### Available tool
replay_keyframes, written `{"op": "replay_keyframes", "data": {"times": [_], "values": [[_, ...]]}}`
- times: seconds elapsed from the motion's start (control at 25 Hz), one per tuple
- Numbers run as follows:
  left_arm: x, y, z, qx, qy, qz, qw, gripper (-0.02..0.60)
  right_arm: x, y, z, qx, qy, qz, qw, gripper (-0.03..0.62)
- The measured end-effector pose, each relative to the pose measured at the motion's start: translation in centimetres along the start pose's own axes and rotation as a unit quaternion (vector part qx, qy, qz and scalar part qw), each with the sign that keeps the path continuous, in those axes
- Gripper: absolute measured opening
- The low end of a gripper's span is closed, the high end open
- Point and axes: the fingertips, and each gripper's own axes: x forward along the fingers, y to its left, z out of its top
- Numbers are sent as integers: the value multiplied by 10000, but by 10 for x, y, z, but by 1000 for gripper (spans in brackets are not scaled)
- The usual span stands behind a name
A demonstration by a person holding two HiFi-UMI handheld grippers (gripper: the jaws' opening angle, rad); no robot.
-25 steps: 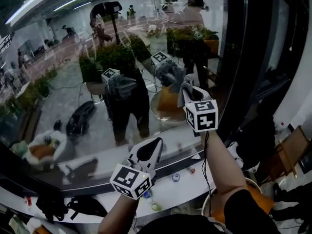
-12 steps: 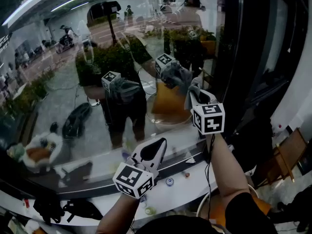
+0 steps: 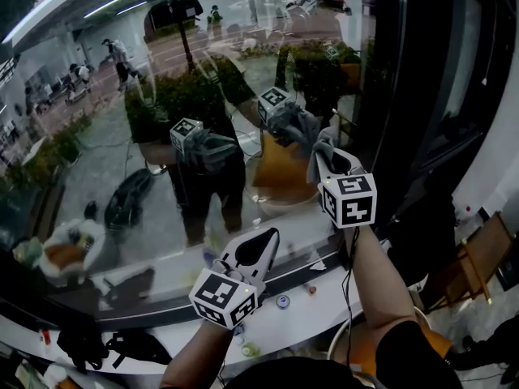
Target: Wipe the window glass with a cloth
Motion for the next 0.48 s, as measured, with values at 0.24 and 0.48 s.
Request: {"op": "replay_keyframes", "data": {"times": [0.24, 0.48], "values": [[-10, 2, 2, 17, 54, 103, 9999, 6, -2, 0, 4, 58, -35, -50, 10000, 52], [-41, 3, 3, 68, 213, 419, 9989, 6, -10, 4, 7, 89, -67, -49, 9999, 52]]}}
